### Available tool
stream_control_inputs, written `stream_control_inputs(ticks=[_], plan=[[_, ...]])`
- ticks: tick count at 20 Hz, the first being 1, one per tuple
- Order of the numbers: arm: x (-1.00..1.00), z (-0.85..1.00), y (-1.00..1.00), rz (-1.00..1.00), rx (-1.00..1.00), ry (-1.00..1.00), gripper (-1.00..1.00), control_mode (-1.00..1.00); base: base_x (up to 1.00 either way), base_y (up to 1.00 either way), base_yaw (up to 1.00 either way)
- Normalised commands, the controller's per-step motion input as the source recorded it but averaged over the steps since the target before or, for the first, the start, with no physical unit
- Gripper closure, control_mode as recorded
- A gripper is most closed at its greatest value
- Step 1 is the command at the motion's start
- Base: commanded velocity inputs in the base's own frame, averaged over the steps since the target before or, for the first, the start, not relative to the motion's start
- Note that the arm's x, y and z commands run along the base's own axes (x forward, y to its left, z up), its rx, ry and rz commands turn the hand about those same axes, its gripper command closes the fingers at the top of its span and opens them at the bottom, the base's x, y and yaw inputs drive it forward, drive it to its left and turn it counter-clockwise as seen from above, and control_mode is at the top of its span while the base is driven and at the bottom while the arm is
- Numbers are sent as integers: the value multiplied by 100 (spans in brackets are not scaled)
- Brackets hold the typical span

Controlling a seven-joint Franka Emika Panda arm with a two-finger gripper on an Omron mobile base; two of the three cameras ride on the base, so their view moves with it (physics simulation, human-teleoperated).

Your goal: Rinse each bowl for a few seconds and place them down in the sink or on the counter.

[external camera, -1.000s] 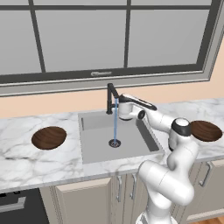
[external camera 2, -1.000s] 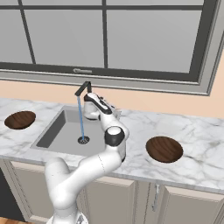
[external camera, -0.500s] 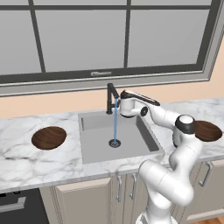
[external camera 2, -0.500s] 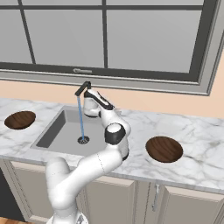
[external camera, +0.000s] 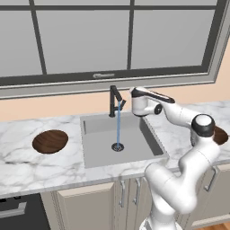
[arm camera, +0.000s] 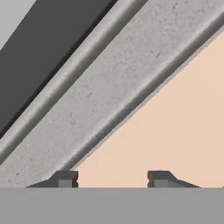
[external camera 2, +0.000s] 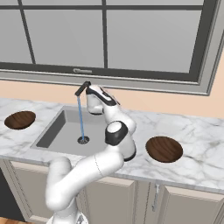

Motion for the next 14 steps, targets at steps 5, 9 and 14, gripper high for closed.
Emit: stream_control_inputs(ticks=[5,9,14], plan=[[-51,74,-31,-10,8,15,-100,-100,0,0,0],[-70,58,-39,-8,13,14,-100,-100,0,0,0],[-66,58,-51,-8,17,17,-100,-100,0,0,0]])
